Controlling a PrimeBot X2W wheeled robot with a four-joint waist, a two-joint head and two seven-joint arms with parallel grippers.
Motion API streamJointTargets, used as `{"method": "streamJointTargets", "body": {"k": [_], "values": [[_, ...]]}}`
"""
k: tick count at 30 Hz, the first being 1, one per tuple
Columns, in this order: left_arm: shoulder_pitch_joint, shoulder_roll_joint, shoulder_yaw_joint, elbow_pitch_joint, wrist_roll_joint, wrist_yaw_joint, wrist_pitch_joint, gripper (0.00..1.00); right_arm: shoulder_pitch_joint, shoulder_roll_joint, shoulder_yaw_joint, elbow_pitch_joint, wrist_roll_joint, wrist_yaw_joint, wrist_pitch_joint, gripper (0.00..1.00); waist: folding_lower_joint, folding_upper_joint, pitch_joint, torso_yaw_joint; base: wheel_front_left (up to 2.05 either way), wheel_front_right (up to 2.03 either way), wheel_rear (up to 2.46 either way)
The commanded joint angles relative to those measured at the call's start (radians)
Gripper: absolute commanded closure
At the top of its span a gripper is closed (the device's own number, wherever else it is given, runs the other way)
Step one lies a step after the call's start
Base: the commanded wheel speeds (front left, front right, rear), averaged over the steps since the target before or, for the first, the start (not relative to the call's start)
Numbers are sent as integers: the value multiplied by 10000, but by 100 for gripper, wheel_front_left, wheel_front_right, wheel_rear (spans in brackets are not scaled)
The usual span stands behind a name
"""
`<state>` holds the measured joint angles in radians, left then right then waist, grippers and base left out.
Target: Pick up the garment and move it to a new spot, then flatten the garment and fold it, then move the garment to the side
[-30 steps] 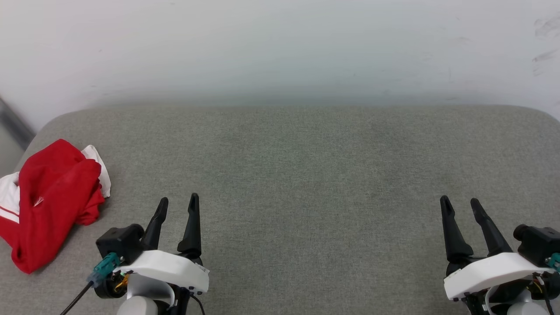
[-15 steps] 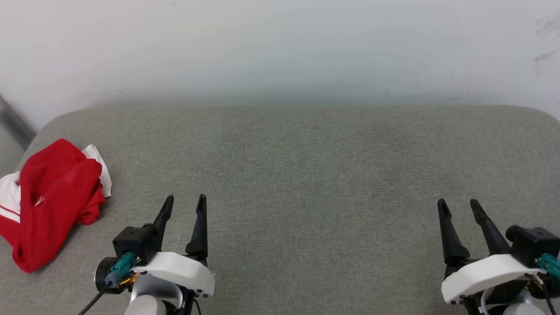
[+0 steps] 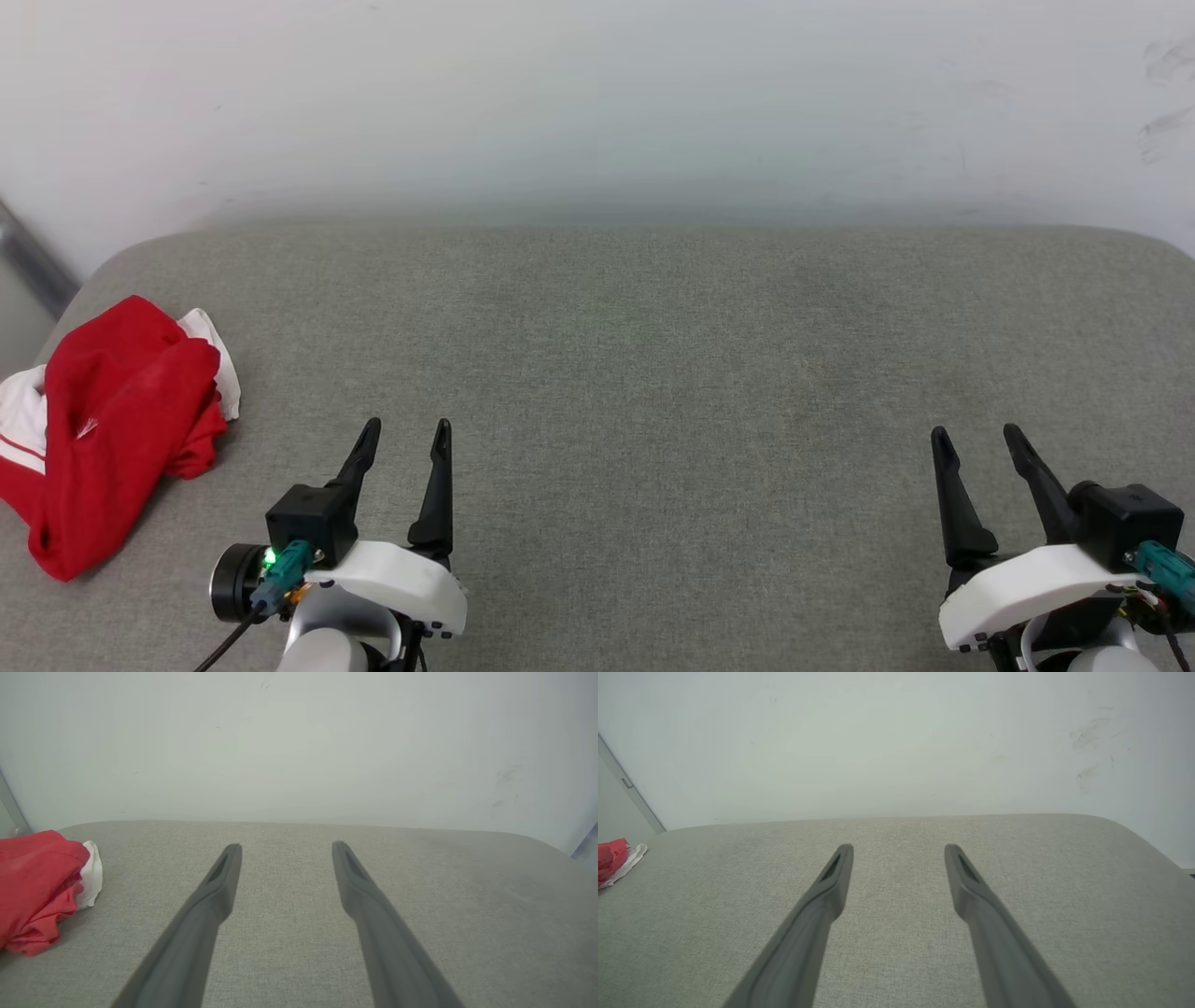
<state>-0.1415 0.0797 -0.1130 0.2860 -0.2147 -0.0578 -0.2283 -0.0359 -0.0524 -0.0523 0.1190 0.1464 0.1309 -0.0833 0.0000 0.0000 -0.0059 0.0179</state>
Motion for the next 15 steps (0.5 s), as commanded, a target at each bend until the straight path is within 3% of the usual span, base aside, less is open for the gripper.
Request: {"method": "streamJointTargets", "body": {"k": [1, 9, 15], "values": [[-136, -26, -11, 11, 155, -3, -88, 0, 73, 27, -11, -28, -170, -3, -54, 0, 0, 0, 0, 2, 0, 0, 0], [-256, -105, -65, 280, 401, -37, -227, 0, 51, 30, -1, 37, -499, -3, -214, 0, 0, 0, 2, 108, 0, 0, 0], [-379, -154, -18, 439, 501, -7, -330, 0, 85, 31, 120, 45, -734, -3, -325, 0, 0, 0, 12, 631, 0, 0, 0]]}}
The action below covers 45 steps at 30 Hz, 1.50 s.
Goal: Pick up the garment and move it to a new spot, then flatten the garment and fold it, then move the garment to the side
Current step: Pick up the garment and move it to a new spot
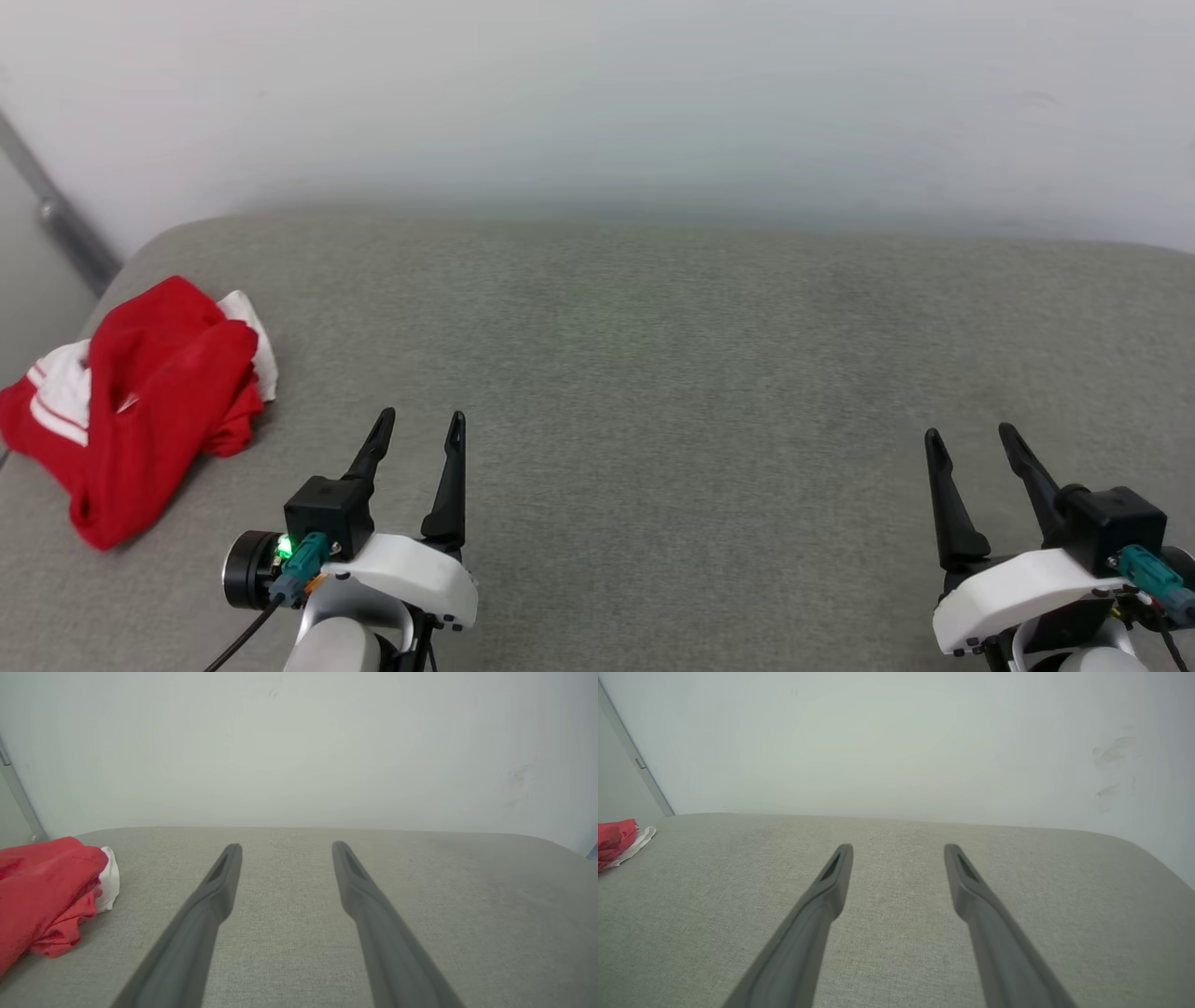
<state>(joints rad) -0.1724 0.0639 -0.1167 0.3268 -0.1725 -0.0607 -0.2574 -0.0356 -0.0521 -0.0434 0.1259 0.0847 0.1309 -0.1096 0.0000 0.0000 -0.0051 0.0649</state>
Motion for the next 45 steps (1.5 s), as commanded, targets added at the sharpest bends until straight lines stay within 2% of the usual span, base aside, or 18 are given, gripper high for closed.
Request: {"method": "streamJointTargets", "body": {"k": [1, 13, 14, 16, 21, 29, 36, 40, 45], "values": [[-95, -5, 34, 69, 89, 55, -58, 0, 81, 28, 60, -26, -192, -3, -82, 0, 0, 0, 9, 302, 0, 0, 0], [-376, -77, 48, 301, -148, 293, -83, 0, -158, 26, 495, 64, -69, -5, -168, 0, 0, 0, 39, 2419, 0, 0, 0], [-357, -16, 131, 295, -152, 341, -83, 0, -234, 23, 600, 42, 29, -5, -214, 0, 0, 0, 45, 2901, 0, 0, 0], [-272, 98, 325, 297, -248, 426, -83, 0, -302, 23, 805, -4, 66, -5, -231, 0, 0, 0, 74, 3390, 0, 0, 0], [-176, 204, 515, 264, -295, 533, -83, 0, -415, 22, 991, -53, 110, -5, -228, 0, 0, 0, 144, 3767, 0, 0, 0], [-107, 316, 700, 184, -442, 658, -69, 0, -508, 22, 1091, -155, 15, -5, -135, 0, 0, 0, 296, 3818, 0, 0, 0], [-1195, 742, 749, 190, -505, 502, 336, 0, -814, 20, 1096, -483, -200, -5, 143, 0, 0, 0, 934, 3293, 0, 0, 0], [-2445, 1085, 953, 206, -785, 331, 1047, 0, -1171, -8, 1111, -839, -447, -5, 423, 0, 0, 0, 1734, 2796, 0, 0, 0], [-4183, 1926, 1359, 267, -1160, 154, 2567, 0, -1666, -206, 1112, -1294, -556, -6, 663, 0, 0, 0, 2905, 2091, 0, 0, 0]]}}
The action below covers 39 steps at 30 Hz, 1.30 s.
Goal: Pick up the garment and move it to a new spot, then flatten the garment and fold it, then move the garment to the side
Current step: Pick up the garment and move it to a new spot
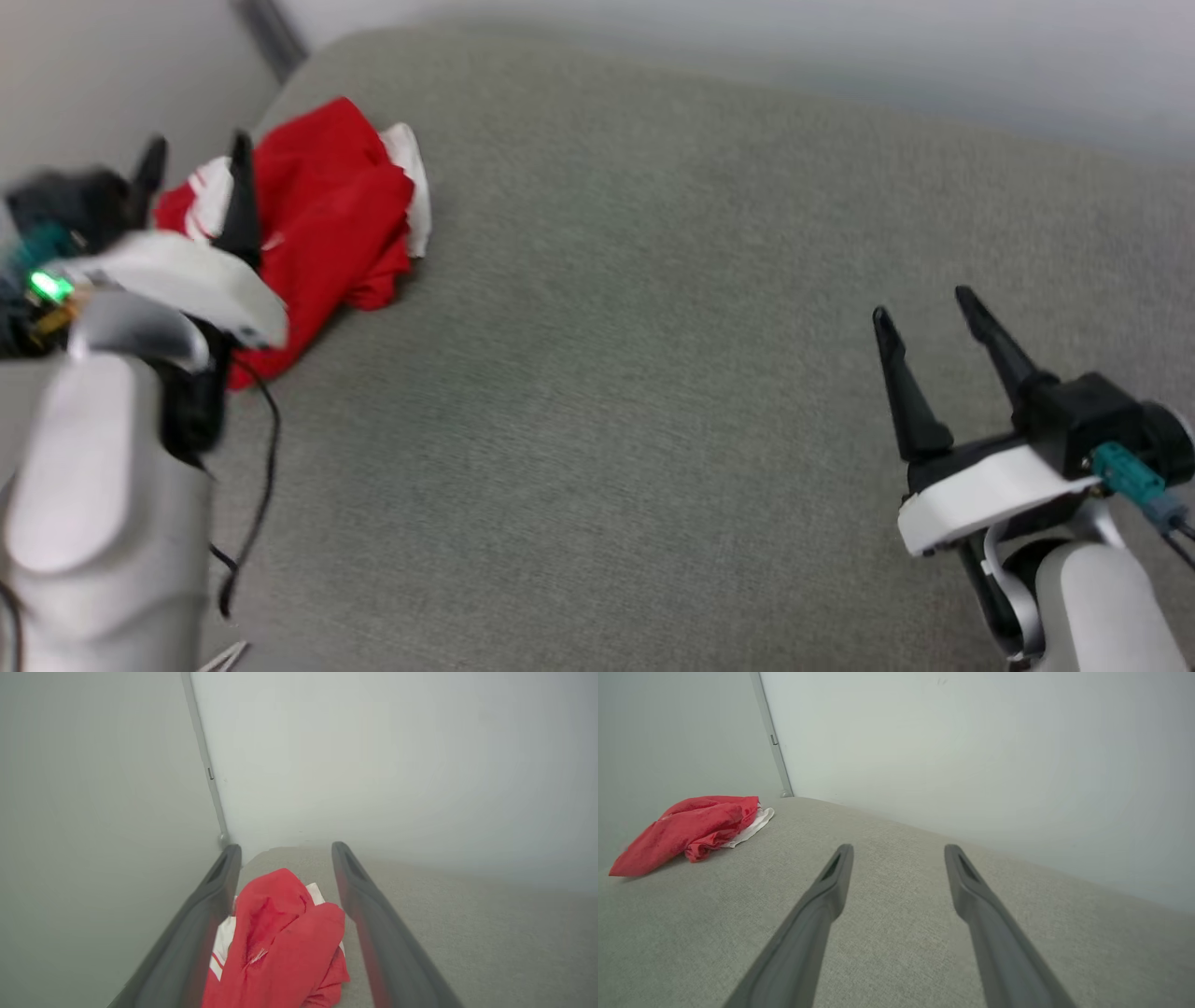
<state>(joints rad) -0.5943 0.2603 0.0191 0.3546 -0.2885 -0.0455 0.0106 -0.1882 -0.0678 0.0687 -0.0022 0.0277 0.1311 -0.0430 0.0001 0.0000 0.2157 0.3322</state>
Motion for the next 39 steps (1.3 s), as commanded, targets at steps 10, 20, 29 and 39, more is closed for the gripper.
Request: {"method": "streamJointTargets", "body": {"k": [10, 20, 29, 39], "values": [[-2506, 1956, 649, 1583, -1368, -572, 3976, 0, -1017, -328, -42, -498, 70, -7, 51, 0, -1, 0, 2822, -1565, 0, 0, 0], [-2489, 2825, 1303, 3465, -2938, -716, 6995, 0, -1534, -367, 125, -271, 176, -7, -147, 0, -1, 0, 3771, -2060, 0, 0, 0], [-2293, 2579, 1378, 4278, -3155, -426, 7184, 100, -1674, -370, 10, -123, 156, -8, -229, 0, -1, 0, 3739, -2046, 0, 0, 0], [-3015, 3062, 1156, 3935, -2028, -131, 3583, 100, -1386, -204, -9, 195, 90, -7, -468, 0, -1, 0, 2398, -1978, 0, 0, 0]]}}
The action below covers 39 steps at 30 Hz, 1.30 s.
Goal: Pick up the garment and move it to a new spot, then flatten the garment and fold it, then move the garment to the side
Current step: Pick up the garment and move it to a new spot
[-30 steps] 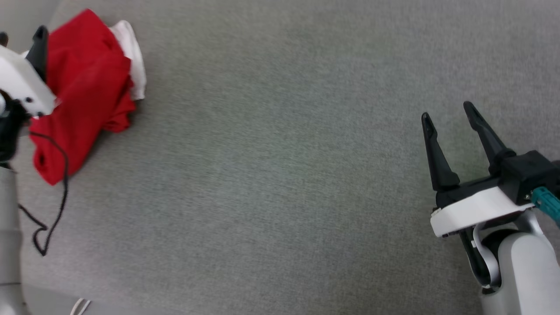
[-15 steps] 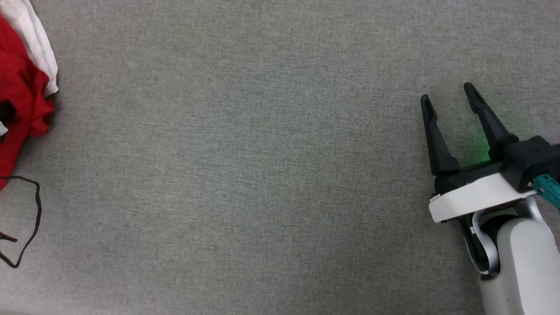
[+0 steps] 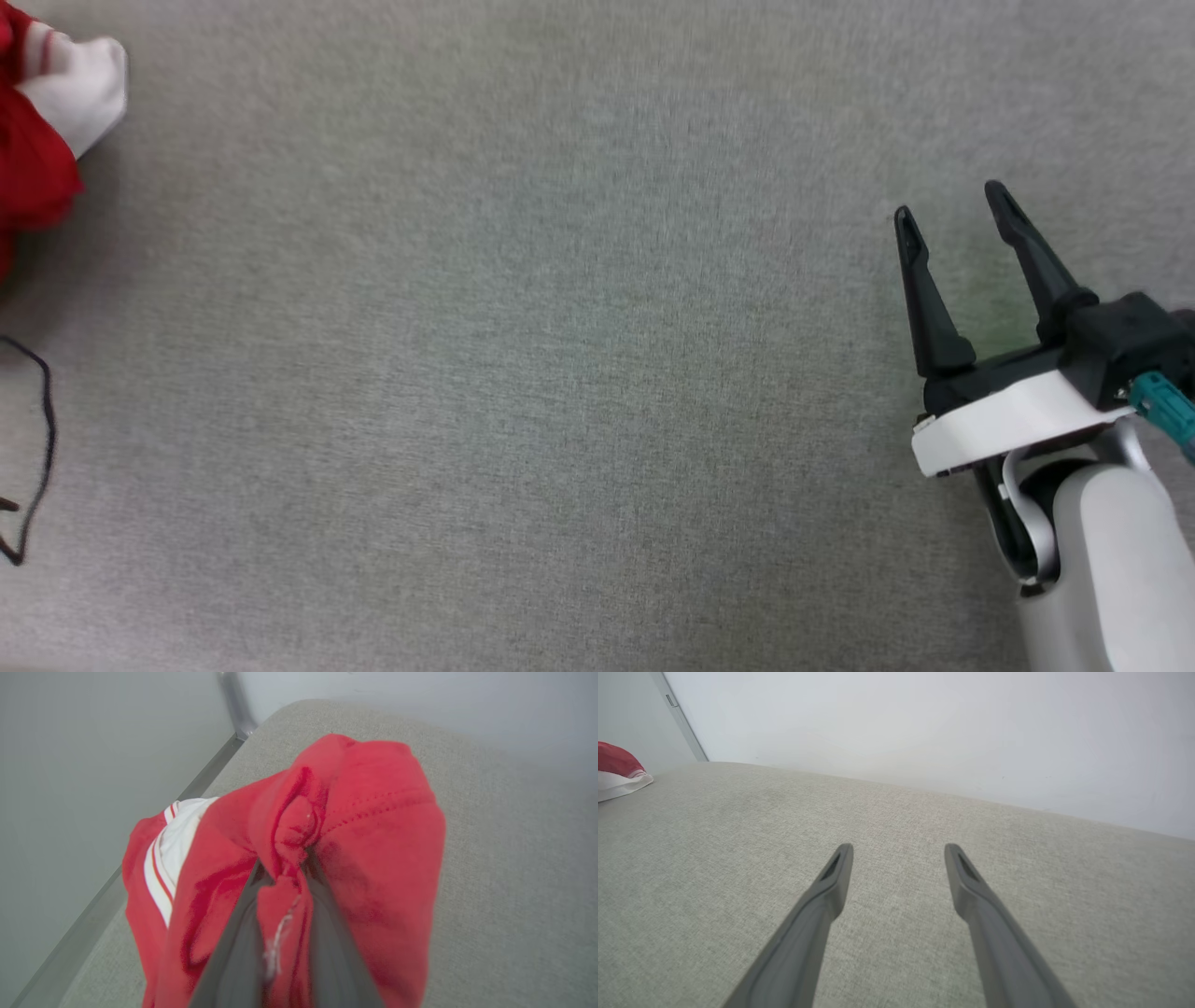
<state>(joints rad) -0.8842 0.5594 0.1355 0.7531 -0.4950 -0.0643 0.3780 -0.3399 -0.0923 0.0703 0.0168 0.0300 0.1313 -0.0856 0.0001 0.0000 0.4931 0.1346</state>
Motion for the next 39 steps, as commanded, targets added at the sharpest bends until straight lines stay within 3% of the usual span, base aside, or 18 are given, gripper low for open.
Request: {"method": "streamJointTargets", "body": {"k": [1, 8, 14, 20, 30, 39], "values": [[-177, 109, -58, -93, 184, 71, -512, 100, 218, 83, -40, 72, 99, -9, -60, 0, -1, 0, -589, -15, 0, 0, 0], [-573, -309, -591, -452, 885, 17, -3004, 100, 841, 278, -381, 351, 179, -9, -149, 0, -1, 0, -2095, -143, 0, 0, 0], [-318, -1246, -1308, -948, 1208, -28, -3970, 100, 1550, 396, -637, 435, 248, -10, -66, 0, -1, 0, -3325, -622, 0, 0, 0], [572, -2342, -1979, -1804, 1246, -51, -4221, 100, 2109, 424, -793, 377, 387, -10, 49, 0, -1, 0, -4096, -1264, 0, 0, 0], [3531, -4451, -3687, -3715, 966, -237, -4063, 100, 2999, 424, -995, 12, 700, -9, 413, 0, -1, 0, -4617, -2570, 0, 0, 0], [6009, -5048, -6134, -3437, 284, -479, -3548, 100, 3413, 426, -980, -68, 949, -9, 480, 0, -1, 0, -4396, -2914, 0, 0, 0]]}}
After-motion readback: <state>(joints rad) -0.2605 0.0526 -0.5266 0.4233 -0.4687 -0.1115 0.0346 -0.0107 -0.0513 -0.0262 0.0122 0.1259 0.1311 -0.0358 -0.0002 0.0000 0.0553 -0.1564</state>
